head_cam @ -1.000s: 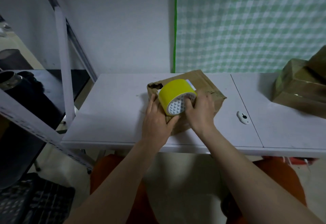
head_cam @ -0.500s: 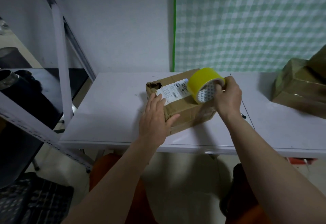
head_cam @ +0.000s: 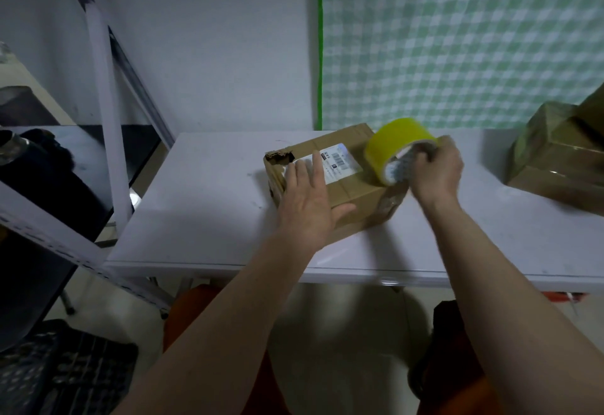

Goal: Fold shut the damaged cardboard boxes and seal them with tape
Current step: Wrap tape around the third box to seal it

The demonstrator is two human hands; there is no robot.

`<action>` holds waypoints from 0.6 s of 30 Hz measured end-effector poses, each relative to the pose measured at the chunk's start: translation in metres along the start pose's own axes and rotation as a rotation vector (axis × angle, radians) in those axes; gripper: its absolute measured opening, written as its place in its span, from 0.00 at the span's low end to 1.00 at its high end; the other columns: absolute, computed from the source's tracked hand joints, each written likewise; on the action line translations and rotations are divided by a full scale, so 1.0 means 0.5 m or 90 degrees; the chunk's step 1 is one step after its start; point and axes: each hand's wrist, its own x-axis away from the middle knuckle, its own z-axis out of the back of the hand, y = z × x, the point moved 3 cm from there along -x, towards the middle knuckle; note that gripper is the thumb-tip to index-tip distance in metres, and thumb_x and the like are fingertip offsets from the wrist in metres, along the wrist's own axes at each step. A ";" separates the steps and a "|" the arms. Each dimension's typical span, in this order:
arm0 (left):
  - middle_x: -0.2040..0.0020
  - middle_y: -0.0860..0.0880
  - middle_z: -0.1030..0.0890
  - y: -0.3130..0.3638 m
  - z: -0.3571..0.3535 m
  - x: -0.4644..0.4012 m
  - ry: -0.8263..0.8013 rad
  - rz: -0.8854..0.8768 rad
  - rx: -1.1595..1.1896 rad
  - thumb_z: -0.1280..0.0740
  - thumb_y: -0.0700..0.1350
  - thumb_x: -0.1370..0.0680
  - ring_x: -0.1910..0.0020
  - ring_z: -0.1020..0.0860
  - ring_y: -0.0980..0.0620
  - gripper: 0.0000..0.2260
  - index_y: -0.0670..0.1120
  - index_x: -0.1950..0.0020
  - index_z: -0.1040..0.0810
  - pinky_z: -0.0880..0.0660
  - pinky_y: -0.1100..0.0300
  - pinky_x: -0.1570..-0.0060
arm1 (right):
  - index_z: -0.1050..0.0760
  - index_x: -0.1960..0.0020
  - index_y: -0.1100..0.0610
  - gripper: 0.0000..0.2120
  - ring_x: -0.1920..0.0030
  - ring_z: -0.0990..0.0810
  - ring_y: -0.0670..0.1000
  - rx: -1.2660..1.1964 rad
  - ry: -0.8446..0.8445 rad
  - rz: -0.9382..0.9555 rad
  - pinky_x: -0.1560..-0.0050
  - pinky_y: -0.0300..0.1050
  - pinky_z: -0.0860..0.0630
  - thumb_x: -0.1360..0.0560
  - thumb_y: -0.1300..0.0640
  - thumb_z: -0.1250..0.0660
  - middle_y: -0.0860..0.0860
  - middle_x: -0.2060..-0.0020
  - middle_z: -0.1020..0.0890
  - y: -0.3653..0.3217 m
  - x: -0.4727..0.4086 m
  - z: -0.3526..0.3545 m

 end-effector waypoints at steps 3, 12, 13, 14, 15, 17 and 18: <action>0.23 0.41 0.46 -0.007 0.001 -0.004 -0.010 0.004 0.019 0.39 0.67 0.27 0.24 0.50 0.43 0.47 0.43 0.22 0.61 0.53 0.52 0.25 | 0.31 0.48 0.68 0.08 0.54 0.27 0.58 -0.026 0.023 -0.010 0.63 0.40 0.42 0.22 0.63 0.43 0.62 0.54 0.24 0.000 -0.019 0.017; 0.23 0.49 0.42 0.037 0.018 -0.028 -0.017 -0.062 0.012 0.30 0.41 0.27 0.25 0.43 0.45 0.45 0.51 0.21 0.58 0.47 0.50 0.26 | 0.26 0.59 0.59 0.05 0.56 0.22 0.60 -0.110 -0.049 -0.074 0.54 0.53 0.25 0.26 0.58 0.33 0.55 0.64 0.22 0.014 0.012 -0.030; 0.25 0.48 0.38 0.039 0.015 -0.029 -0.003 -0.053 0.041 0.28 0.45 0.28 0.27 0.40 0.46 0.46 0.50 0.21 0.58 0.45 0.52 0.28 | 0.28 0.59 0.59 0.05 0.58 0.24 0.60 -0.077 -0.051 -0.034 0.57 0.51 0.28 0.25 0.59 0.35 0.55 0.64 0.24 0.007 0.019 -0.033; 0.27 0.47 0.34 0.036 0.012 -0.028 0.005 -0.030 0.076 0.26 0.51 0.30 0.29 0.38 0.47 0.49 0.49 0.21 0.57 0.43 0.52 0.29 | 0.31 0.58 0.59 0.05 0.59 0.27 0.59 -0.046 -0.057 0.001 0.59 0.49 0.32 0.25 0.60 0.37 0.56 0.64 0.25 0.000 0.027 -0.036; 0.28 0.47 0.33 0.027 0.010 -0.028 0.017 -0.008 0.098 0.25 0.57 0.33 0.29 0.37 0.47 0.52 0.48 0.21 0.56 0.42 0.53 0.29 | 0.32 0.57 0.59 0.04 0.60 0.29 0.58 -0.024 -0.069 0.034 0.60 0.48 0.35 0.25 0.62 0.38 0.56 0.63 0.26 -0.008 0.033 -0.039; 0.29 0.47 0.31 0.006 0.001 -0.021 0.066 0.000 0.054 0.28 0.65 0.34 0.30 0.35 0.48 0.53 0.45 0.21 0.55 0.44 0.54 0.28 | 0.33 0.54 0.60 0.02 0.59 0.30 0.58 0.004 -0.105 0.074 0.61 0.47 0.37 0.26 0.65 0.40 0.57 0.61 0.27 -0.020 0.041 -0.044; 0.29 0.47 0.30 -0.003 -0.006 -0.019 0.086 -0.008 0.016 0.29 0.67 0.33 0.30 0.34 0.48 0.53 0.44 0.21 0.54 0.46 0.55 0.27 | 0.32 0.53 0.61 0.03 0.59 0.30 0.58 0.008 -0.120 0.091 0.61 0.48 0.36 0.26 0.66 0.41 0.58 0.60 0.26 -0.027 0.040 -0.043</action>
